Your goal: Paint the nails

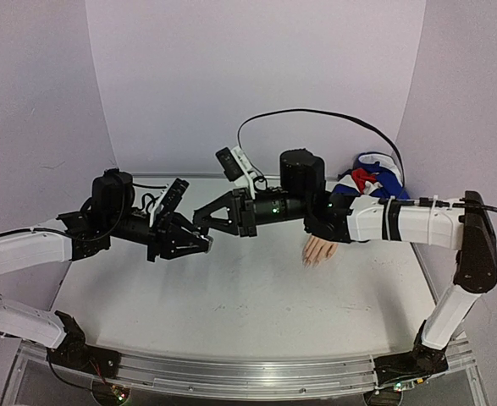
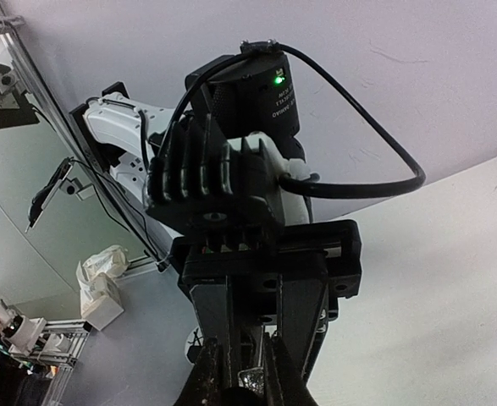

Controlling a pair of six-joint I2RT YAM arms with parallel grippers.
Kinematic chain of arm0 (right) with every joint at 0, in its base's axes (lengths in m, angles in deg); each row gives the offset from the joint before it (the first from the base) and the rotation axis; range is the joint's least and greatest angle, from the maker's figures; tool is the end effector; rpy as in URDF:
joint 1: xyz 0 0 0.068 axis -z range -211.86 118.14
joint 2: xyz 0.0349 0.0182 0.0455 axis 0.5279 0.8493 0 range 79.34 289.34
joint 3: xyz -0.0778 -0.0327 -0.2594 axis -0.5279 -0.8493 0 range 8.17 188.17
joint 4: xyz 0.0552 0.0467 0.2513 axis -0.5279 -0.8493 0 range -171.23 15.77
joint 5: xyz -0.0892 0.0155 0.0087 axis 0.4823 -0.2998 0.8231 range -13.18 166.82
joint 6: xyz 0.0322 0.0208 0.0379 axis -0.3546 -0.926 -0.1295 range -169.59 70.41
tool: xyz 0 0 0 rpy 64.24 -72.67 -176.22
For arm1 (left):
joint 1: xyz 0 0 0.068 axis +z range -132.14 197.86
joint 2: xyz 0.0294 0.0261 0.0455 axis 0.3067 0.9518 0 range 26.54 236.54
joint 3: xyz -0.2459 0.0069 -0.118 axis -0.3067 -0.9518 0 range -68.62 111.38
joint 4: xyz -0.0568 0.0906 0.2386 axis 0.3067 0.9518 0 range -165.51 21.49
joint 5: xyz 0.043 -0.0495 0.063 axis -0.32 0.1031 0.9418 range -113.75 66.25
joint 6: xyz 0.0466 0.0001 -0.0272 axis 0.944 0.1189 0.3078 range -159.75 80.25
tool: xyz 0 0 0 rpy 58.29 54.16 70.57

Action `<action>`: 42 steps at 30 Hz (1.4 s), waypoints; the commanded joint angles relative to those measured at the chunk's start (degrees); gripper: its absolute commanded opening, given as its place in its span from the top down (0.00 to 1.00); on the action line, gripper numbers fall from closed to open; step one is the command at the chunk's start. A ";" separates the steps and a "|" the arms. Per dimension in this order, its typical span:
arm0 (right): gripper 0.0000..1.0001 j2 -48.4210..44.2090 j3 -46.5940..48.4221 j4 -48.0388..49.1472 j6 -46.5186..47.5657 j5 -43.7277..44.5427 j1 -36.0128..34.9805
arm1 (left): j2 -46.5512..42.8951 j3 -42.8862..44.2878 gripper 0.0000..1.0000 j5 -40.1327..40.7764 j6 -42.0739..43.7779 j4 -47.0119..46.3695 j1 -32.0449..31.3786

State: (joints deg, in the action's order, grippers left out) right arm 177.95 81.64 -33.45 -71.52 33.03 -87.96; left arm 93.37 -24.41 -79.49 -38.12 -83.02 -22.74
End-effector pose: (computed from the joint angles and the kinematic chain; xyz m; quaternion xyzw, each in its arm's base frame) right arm 0.2043 0.3481 0.3517 -0.4487 0.4487 0.6405 0.4325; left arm 0.1753 -0.1891 0.2928 0.5180 0.5523 -0.5292 0.3828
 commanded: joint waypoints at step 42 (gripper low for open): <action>0.17 -12.89 -10.93 1.18 -1.52 34.95 -4.18 | -8.61 -1.51 1.00 41.51 4.27 -0.49 -0.01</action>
State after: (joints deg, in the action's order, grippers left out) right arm 172.05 77.31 -43.44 -74.50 84.70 -97.69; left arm 84.43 -29.28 -36.81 -32.77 -79.72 -22.92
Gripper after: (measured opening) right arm 0.805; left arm 0.177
